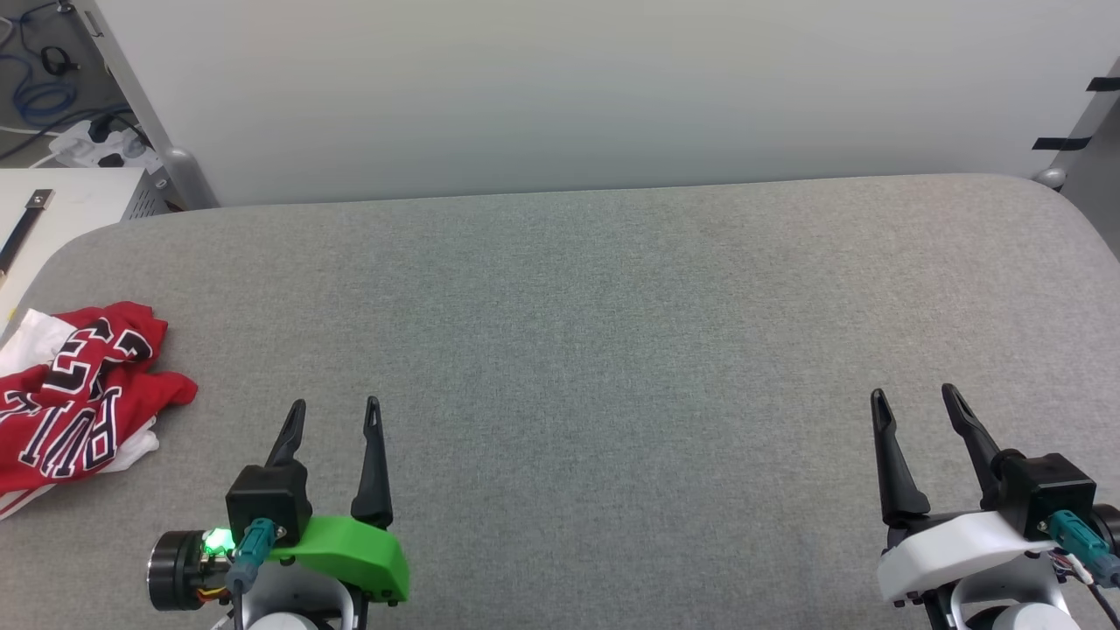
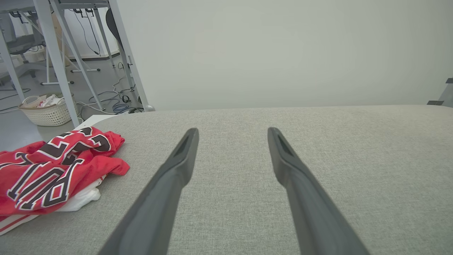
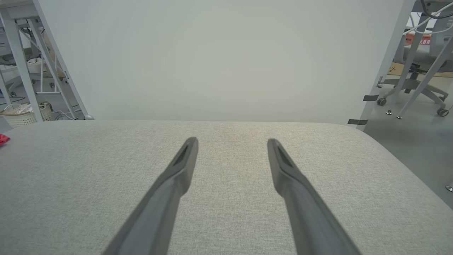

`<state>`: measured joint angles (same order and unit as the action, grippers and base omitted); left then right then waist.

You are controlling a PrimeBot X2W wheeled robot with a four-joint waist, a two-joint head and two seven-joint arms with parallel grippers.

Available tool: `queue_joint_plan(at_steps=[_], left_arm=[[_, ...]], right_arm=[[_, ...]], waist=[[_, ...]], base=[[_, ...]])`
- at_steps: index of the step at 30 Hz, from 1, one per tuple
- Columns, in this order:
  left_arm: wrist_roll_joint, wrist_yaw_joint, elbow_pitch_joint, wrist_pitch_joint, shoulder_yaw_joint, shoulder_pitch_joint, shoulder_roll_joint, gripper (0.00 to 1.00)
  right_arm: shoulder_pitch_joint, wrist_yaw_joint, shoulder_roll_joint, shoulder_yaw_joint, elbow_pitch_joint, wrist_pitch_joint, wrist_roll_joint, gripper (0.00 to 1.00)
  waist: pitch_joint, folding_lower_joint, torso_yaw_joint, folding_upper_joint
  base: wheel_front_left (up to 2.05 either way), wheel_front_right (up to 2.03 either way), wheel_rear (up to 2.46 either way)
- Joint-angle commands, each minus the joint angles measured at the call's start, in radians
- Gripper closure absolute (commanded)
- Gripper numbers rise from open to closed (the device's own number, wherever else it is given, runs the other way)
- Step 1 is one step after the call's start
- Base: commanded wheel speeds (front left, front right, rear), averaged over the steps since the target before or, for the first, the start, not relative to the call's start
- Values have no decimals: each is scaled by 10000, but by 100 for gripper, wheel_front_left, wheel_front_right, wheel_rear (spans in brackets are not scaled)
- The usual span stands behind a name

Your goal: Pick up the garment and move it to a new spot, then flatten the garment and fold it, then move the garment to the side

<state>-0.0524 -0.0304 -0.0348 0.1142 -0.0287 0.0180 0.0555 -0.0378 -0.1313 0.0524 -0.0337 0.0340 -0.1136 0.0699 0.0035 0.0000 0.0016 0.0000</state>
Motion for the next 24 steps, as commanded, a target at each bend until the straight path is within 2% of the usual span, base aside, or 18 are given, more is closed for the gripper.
queue_joint_plan(at_steps=[1, 24], left_arm=[[-84, -31, -46, 95, -22, -124, -25, 0], [-263, -7, -244, 572, -118, -138, -35, 0]], right_arm=[[-71, 3, -10, -23, 72, -119, 93, 0], [-215, 4, -14, -58, 60, -589, 293, 0]], waist=[[0, 0, 2, 0], [19, 0, 34, 0]], base=[[0, 0, 0], [0, 0, 0]])
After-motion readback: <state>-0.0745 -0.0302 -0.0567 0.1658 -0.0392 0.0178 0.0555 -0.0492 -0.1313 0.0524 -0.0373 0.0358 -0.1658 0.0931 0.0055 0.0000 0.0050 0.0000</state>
